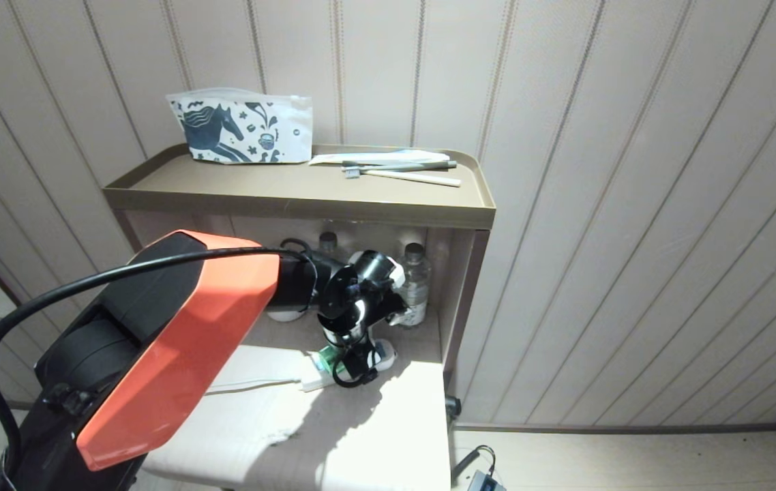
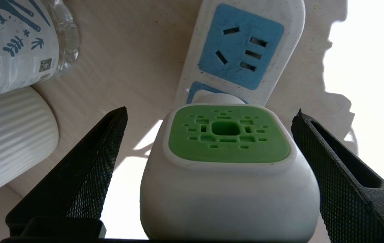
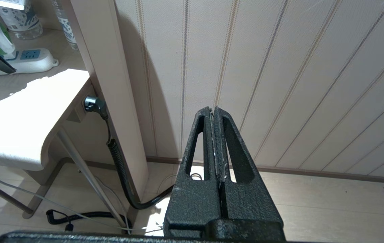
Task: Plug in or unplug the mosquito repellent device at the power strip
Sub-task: Insert the plug into the socket
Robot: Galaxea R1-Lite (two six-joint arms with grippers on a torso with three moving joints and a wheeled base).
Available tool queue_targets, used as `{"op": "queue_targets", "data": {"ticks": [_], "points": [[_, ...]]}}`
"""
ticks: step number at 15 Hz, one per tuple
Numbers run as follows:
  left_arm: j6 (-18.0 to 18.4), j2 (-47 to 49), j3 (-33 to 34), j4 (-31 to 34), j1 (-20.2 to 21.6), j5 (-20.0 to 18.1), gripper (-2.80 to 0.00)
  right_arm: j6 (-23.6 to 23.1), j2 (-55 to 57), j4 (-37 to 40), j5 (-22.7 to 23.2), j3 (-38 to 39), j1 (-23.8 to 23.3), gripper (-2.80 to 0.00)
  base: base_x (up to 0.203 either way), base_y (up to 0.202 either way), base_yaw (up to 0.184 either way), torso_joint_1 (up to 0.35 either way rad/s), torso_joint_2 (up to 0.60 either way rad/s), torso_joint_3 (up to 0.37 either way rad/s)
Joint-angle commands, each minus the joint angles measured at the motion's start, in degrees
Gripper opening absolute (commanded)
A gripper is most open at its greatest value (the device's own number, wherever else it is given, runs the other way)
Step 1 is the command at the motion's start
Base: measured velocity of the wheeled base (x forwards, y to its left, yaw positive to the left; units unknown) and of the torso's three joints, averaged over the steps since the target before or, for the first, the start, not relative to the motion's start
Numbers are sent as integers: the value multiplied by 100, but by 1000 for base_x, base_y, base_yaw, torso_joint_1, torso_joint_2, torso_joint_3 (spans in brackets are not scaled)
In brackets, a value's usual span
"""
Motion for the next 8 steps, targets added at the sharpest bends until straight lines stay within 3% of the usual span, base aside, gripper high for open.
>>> {"op": "queue_targets", "data": {"ticks": [1, 8], "points": [[22, 36, -3, 4, -52, 1, 0, -3, 0, 3, 2, 0, 2, -280, 0, 0, 0, 0, 0, 0], [-13, 150, 76, 23, -165, 36, 0, -3, 0, 3, 2, 0, 2, -280, 0, 0, 0, 0, 0, 0]]}}
